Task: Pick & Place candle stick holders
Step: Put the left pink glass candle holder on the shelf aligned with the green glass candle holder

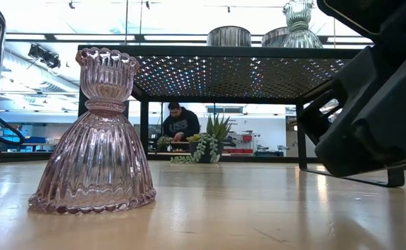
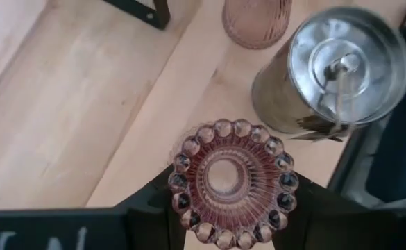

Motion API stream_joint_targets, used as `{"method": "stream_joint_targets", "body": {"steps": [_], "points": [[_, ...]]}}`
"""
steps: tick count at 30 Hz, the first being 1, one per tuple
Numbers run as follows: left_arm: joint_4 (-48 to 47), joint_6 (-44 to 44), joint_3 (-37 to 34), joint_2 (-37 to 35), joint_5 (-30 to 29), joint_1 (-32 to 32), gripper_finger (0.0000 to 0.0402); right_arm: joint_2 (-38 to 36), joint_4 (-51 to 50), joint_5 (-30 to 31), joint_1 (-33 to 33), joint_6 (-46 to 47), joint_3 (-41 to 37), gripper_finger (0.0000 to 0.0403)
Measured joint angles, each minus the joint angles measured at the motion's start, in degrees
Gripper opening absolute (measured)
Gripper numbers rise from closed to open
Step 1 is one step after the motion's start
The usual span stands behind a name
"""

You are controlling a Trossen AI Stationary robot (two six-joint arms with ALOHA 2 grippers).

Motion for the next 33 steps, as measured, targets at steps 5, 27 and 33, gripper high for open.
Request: {"method": "stream_joint_targets", "body": {"steps": [5, 27, 33], "points": [[-1.66, -0.17, 0.00, -4.30, -0.04, -0.15, 0.0148, 0.00, -0.02, 0.00, -0.01, -0.01, 0.00, 0.0047], [3.26, 37.61, 14.60, -9.70, -4.11, 18.75, 0.0148, 0.00, 0.05, 1.91, -0.15, -0.42, 0.00, 0.0047], [7.77, 52.47, 18.71, -4.94, 0.50, 29.21, 0.0148, 0.00, -0.06, 1.81, -0.15, -0.44, 0.00, 0.0047]]}}
